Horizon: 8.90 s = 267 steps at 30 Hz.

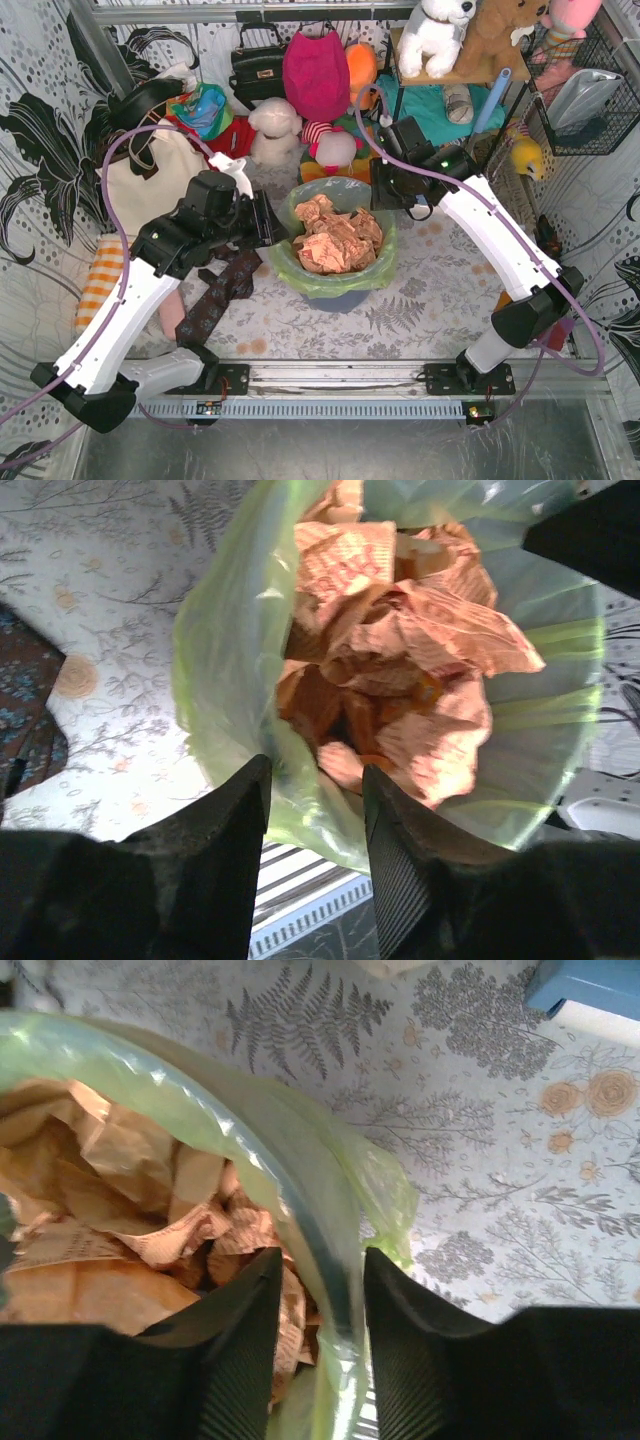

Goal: Tie the trash bag

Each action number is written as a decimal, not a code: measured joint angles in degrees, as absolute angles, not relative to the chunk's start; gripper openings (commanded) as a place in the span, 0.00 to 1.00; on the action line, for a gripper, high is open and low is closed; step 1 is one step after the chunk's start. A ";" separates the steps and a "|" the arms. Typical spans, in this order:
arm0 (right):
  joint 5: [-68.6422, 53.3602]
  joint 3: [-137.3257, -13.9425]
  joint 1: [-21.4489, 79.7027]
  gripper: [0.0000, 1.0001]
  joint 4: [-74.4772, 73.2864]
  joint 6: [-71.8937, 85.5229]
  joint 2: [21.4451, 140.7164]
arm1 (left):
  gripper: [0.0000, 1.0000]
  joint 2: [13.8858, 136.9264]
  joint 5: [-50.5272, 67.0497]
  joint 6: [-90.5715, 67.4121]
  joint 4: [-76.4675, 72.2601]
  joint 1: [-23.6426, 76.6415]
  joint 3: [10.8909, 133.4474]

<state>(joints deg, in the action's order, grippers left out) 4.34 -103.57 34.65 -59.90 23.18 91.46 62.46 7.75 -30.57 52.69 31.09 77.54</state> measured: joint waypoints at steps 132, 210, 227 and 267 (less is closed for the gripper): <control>7.68 -72.10 34.59 0.56 -53.80 37.52 58.06 | 0.00 49.54 25.04 -46.15 17.56 16.43 33.87; 1.06 -60.86 33.28 0.00 -36.05 40.16 47.42 | 0.43 45.39 18.41 -40.45 37.26 16.43 58.76; -0.75 -55.68 33.28 0.00 -35.14 40.73 47.18 | 0.81 48.38 21.91 -46.26 25.58 16.38 38.65; -2.17 -53.12 33.28 0.00 -33.85 42.46 47.77 | 0.00 56.10 26.63 -48.16 7.22 16.38 29.43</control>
